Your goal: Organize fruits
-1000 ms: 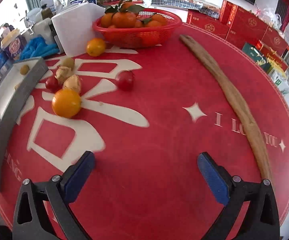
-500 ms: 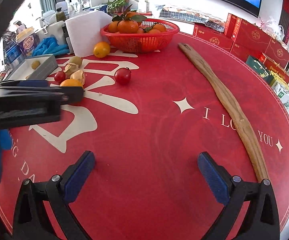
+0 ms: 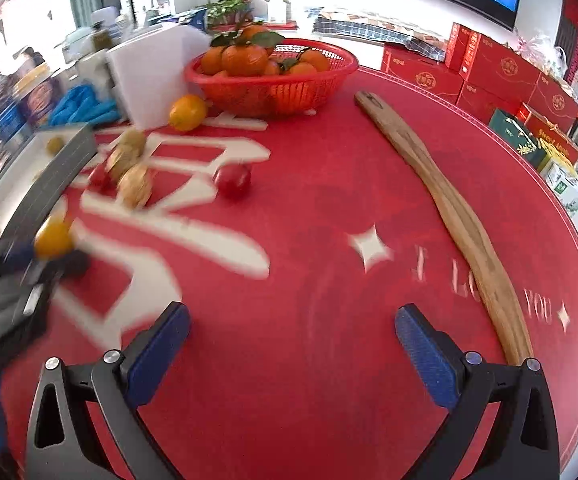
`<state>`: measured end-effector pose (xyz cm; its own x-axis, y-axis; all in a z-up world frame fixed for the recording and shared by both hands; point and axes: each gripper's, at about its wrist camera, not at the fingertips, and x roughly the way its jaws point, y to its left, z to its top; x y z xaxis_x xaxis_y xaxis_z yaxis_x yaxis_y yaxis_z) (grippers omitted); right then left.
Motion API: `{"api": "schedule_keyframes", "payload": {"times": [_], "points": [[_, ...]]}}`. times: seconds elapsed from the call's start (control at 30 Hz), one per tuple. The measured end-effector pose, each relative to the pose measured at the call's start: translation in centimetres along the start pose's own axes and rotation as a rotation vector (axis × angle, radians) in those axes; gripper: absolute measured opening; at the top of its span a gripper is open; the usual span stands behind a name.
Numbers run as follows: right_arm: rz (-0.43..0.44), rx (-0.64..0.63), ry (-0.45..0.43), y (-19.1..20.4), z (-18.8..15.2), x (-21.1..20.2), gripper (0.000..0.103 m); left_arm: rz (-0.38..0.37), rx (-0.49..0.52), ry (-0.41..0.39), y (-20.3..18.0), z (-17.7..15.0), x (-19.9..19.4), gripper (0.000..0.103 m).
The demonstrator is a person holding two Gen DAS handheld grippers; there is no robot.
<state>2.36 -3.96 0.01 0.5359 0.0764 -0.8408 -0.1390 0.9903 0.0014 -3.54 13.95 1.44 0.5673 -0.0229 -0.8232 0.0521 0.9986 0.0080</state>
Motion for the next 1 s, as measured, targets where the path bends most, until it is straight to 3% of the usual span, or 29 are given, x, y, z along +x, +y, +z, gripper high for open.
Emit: {"api": "schedule_keyframes", "payload": {"times": [0.17,0.23,0.27,0.3,0.33,0.37,0.4,0.6,0.83,1.0], "points": [[-0.005,0.003,-0.023,1.3,3.7,2.5,0.103,0.017,0.001,-0.033,0.2,-0.7,-0.4,0.041],[-0.005,-0.003,-0.041,1.9,4.3,2.7,0.098,0.028,0.010,-0.046,0.0,-0.7,-0.6,0.041],[-0.001,-0.009,-0.052,2.1,4.4,2.5,0.086,0.031,0.011,-0.051,-0.2,-0.5,-0.5,0.041],[0.010,-0.026,-0.067,2.6,4.4,2.3,0.065,0.033,0.010,-0.057,-0.3,-0.5,-0.4,0.041],[0.017,-0.039,-0.076,3.0,4.4,2.1,0.055,0.035,0.010,-0.063,-0.5,-0.5,-0.3,0.041],[0.026,-0.052,-0.081,3.3,4.2,1.8,0.027,0.036,0.010,-0.067,-0.5,-0.4,-0.3,0.041],[0.027,-0.051,-0.080,3.4,4.0,1.7,0.023,0.036,0.009,-0.069,-0.5,-0.4,-0.3,0.041],[0.118,0.051,-0.065,1.3,0.2,-0.8,0.023,0.009,-0.012,-0.065,-0.1,-0.1,0.0,0.041],[0.081,0.140,-0.097,-0.3,-4.9,-4.1,0.023,0.015,-0.009,-0.065,-0.3,-0.2,0.0,0.041],[0.072,0.154,-0.106,-0.6,-5.1,-4.5,0.023,0.024,-0.002,-0.066,-0.5,-0.1,0.0,0.041]]}}
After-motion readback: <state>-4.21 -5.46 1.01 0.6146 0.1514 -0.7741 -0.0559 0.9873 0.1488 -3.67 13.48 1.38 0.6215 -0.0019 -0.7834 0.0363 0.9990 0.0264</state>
